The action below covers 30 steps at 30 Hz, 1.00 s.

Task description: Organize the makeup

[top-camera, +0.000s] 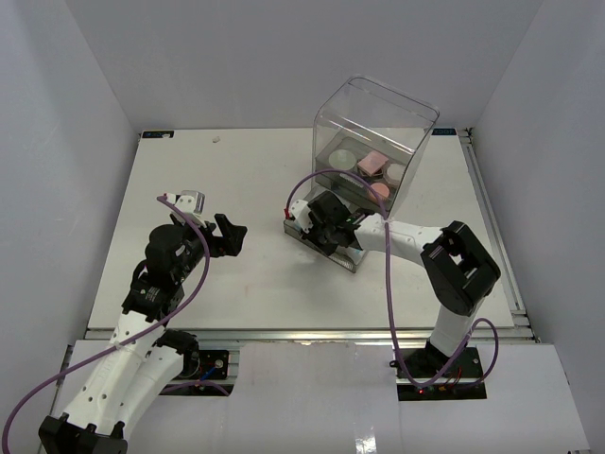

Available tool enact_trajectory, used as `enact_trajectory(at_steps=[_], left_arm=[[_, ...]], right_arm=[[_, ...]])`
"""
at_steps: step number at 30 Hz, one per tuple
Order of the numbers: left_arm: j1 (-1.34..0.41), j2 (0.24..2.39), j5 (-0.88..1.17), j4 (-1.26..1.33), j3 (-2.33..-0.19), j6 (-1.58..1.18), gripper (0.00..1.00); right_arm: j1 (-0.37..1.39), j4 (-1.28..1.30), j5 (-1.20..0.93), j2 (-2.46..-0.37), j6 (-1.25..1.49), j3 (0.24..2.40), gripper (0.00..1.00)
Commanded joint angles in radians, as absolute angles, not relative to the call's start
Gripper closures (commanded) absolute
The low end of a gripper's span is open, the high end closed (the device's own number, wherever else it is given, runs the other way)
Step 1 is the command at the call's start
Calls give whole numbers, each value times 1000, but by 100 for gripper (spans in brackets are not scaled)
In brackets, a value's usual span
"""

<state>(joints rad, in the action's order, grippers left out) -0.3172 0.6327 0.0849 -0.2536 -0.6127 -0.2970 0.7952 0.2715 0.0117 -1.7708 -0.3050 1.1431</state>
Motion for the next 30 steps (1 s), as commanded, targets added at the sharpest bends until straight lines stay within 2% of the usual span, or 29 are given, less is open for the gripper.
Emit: enact_trajectory(at_steps=[1, 30], left_arm=[[-316, 622, 72, -240, -606, -295, 2], [-316, 623, 75, -236, -604, -293, 2]], right_arm=[[781, 291, 23, -1704, -409, 1195, 92], [816, 318, 163, -1654, -476, 1158, 92]])
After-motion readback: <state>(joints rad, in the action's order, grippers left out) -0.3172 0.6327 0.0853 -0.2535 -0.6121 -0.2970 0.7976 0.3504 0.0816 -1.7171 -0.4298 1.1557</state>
